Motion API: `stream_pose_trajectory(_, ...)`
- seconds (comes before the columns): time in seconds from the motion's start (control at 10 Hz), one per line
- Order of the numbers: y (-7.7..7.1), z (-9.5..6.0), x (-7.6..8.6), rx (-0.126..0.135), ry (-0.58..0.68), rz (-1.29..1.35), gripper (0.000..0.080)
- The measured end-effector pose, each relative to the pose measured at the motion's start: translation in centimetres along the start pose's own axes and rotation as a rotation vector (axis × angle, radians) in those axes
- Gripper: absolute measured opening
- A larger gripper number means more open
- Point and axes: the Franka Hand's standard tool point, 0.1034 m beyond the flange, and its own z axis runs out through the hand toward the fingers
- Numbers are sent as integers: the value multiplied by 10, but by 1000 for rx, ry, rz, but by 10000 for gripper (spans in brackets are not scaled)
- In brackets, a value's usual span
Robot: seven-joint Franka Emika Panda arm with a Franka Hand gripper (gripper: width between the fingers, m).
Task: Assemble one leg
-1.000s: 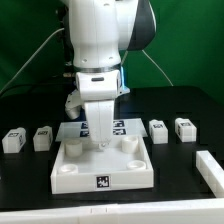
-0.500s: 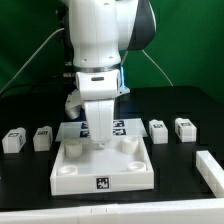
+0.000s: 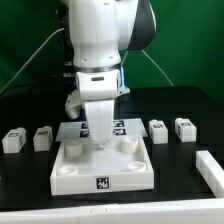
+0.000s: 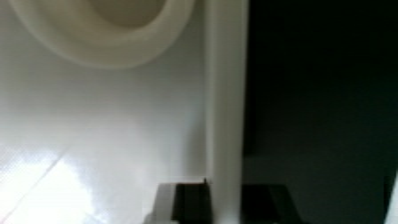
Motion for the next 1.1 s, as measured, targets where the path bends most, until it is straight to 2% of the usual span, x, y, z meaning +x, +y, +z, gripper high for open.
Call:
stream_pose_trajectory(0.1,7,0,7,-1,2,18,59)
stream_pose_trajectory(0.3,32,0,30,-23,17,20,60)
stream_pose_trajectory(0.6,58,-1,76,-54,44,52,60)
stream_pose_trajectory(0.7,65,-1,84,-63,48,44,60)
stream_pose_trajectory(0.9,79,-2,88,-76,53,37,60)
stream_pose_trajectory(1.1,80,-2,88,-78,42,6,60)
